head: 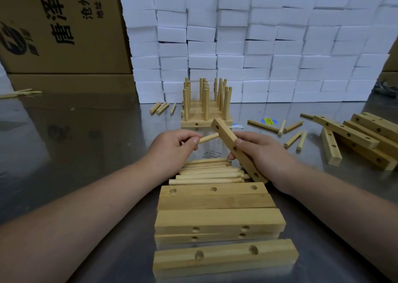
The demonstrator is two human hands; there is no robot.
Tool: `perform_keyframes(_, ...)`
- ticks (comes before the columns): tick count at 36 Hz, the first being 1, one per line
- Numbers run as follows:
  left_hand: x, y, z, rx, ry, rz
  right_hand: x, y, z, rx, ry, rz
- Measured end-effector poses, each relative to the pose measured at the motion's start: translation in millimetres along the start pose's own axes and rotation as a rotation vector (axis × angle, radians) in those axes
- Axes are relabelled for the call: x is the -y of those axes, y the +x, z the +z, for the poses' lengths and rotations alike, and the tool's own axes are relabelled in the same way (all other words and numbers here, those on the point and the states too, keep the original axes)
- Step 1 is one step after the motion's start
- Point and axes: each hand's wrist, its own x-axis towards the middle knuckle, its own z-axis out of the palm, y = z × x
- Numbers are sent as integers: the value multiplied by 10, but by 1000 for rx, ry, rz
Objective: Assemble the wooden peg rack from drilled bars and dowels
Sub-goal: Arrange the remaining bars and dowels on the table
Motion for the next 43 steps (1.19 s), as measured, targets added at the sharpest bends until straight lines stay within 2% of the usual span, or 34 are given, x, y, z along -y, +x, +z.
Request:
perform_keyframes(20,2,-12,11,-78,44,22,-9,-14,-17,42,72,-16)
perform_keyframes(34,78,16,15,-59,16,36,-2,-18,-41,65,90,-51)
perform_keyframes(43,49,-6,-5,-82,169,141,15,-37,-31,75,61,-77)
